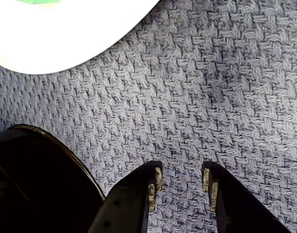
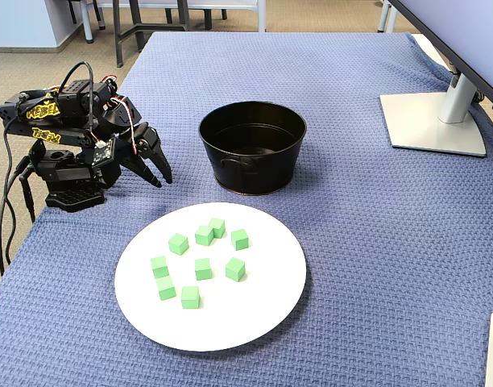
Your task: Pick up the green cubes from the white plate and place them in the black recipient
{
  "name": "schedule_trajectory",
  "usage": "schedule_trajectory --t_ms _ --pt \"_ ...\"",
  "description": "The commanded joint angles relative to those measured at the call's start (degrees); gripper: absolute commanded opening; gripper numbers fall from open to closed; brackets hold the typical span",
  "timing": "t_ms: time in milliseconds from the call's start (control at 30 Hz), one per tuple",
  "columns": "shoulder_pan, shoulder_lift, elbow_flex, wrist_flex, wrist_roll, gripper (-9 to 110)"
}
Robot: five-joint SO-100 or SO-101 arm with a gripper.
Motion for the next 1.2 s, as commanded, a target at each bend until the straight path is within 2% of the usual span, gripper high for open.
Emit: schedule_trajectory --t_ms 0,533,700,767,867,967,1167 --pt "-2.46 -0.09 0.53 -5.10 1.05 0" --pt "-2.46 -0.09 0.70 -7.82 0.53 0" --pt "-0.44 -0.44 -16.96 7.91 -9.58 2" --pt "-0.18 -3.34 -19.95 8.00 -10.81 4" --pt "3.25 -12.39 -23.82 1.41 -12.30 6" --pt "4.83 -21.27 -26.89 -4.04 -20.57 10" --pt "8.88 -33.93 -31.11 -7.29 -45.88 15"
